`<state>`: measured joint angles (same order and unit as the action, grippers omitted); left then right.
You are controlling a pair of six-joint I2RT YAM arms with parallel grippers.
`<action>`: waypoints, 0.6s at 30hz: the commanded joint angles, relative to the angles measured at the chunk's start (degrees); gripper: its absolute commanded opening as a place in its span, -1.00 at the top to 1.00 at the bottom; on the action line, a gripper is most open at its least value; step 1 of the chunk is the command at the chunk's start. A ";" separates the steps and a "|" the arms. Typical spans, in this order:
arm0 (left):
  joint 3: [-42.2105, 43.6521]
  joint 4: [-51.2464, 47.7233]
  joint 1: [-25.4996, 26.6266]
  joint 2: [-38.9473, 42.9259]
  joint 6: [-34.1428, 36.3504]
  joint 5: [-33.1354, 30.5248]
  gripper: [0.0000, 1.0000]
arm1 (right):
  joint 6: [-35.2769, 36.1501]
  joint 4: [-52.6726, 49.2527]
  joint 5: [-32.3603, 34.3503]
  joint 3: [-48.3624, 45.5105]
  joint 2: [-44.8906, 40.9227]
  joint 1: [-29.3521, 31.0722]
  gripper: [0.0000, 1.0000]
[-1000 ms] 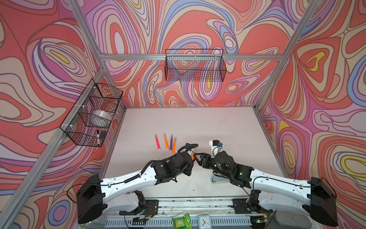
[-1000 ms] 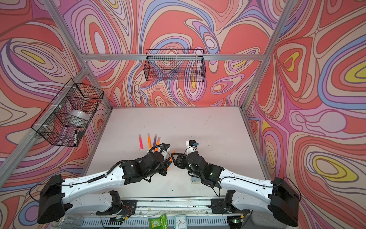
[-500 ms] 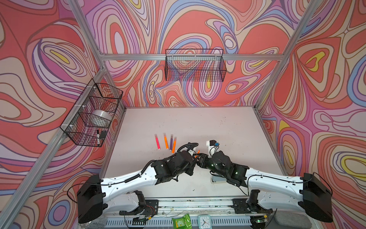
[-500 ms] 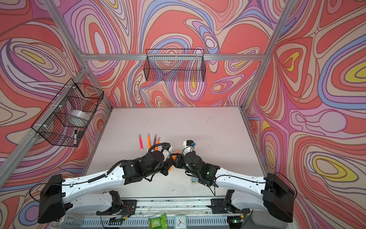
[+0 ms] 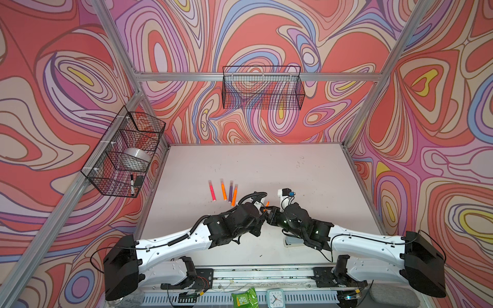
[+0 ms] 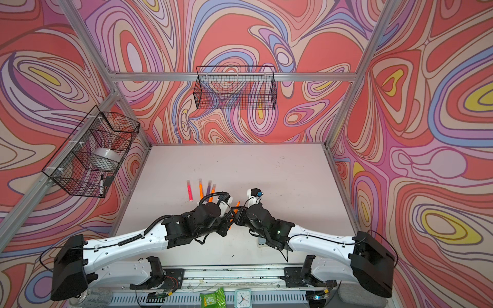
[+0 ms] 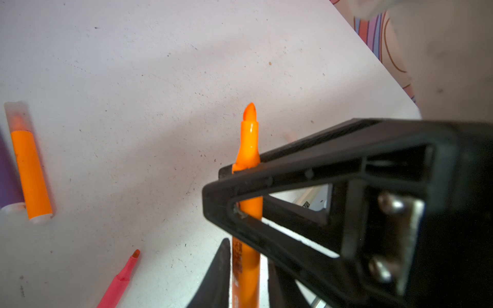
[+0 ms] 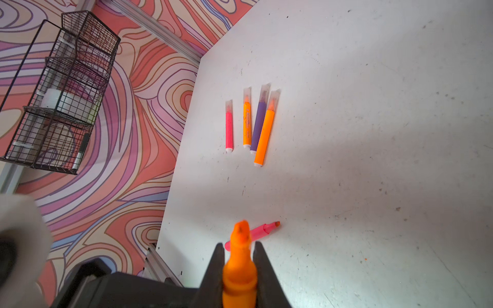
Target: Insert the pens into the pen caps
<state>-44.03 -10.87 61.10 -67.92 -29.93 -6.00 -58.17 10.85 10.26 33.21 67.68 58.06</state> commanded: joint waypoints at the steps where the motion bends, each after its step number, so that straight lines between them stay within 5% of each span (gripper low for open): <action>1: 0.26 5.46 0.07 -0.13 0.27 0.77 0.21 | 0.21 0.48 -2.29 1.40 0.02 0.47 0.94; 14: -1.56 7.47 0.07 -4.24 1.70 -0.06 0.31 | -0.68 2.80 -4.69 1.09 1.56 0.77 1.00; 18: -2.87 8.36 0.07 -6.16 2.26 -0.76 0.64 | -0.71 2.59 -4.56 0.96 1.60 0.78 1.00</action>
<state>-43.83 -9.34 61.10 -73.12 -28.45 -6.04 -58.72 12.86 9.19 33.54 68.55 58.04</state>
